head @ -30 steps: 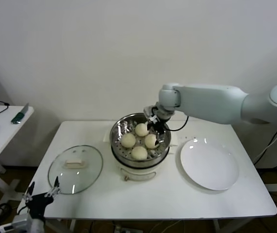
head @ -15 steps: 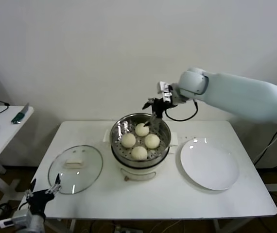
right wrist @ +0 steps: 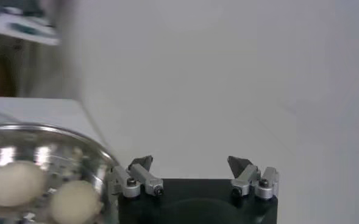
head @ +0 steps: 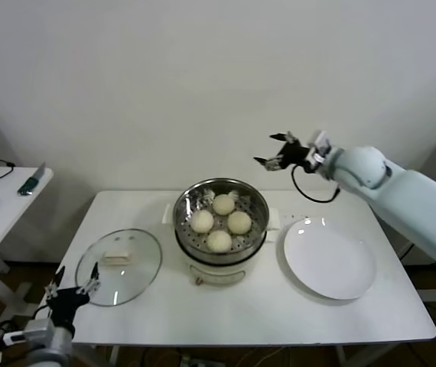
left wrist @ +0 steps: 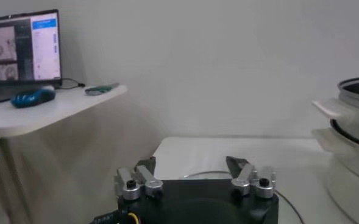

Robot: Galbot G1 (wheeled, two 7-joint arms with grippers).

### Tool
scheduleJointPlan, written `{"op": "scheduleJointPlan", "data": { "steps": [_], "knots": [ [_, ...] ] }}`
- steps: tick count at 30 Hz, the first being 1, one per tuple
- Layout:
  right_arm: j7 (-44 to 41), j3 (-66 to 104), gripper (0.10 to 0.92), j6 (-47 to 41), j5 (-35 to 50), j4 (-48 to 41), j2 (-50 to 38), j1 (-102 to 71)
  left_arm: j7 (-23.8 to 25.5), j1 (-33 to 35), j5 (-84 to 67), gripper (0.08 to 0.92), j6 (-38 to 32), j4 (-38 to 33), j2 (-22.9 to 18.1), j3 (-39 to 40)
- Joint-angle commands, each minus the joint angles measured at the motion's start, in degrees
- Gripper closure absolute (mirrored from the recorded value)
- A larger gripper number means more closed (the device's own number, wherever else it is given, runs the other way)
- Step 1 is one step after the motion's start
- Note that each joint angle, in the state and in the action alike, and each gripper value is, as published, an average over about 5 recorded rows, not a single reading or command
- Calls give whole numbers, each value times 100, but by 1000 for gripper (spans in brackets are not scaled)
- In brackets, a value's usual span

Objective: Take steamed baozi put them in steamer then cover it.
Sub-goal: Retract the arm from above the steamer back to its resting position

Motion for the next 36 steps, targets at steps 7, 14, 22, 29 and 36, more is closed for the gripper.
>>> {"op": "scheduleJointPlan", "data": {
  "steps": [7, 14, 22, 29, 36],
  "knots": [
    [894, 6595, 203, 1387, -1013, 1012, 609, -6955, 14, -30, 589, 178, -414, 136, 184, 44],
    [666, 7144, 203, 2386, -1472, 1271, 1708, -8323, -74, 33, 1227, 177, -763, 213, 272, -7],
    [702, 7017, 203, 2850, -1551, 1098, 2373, -9064, -627, 331, 3284, 177, -1521, 224, 735, -62],
    [714, 6902, 203, 3241, -1607, 850, 2654, -9109, -1810, 176, 5772, 177, -2482, 744, 882, -75],
    [724, 6858, 203, 3443, -1681, 880, 2901, -9100, -2665, 91, 7603, 177, -2735, 1587, 783, 147]
  ]
}}
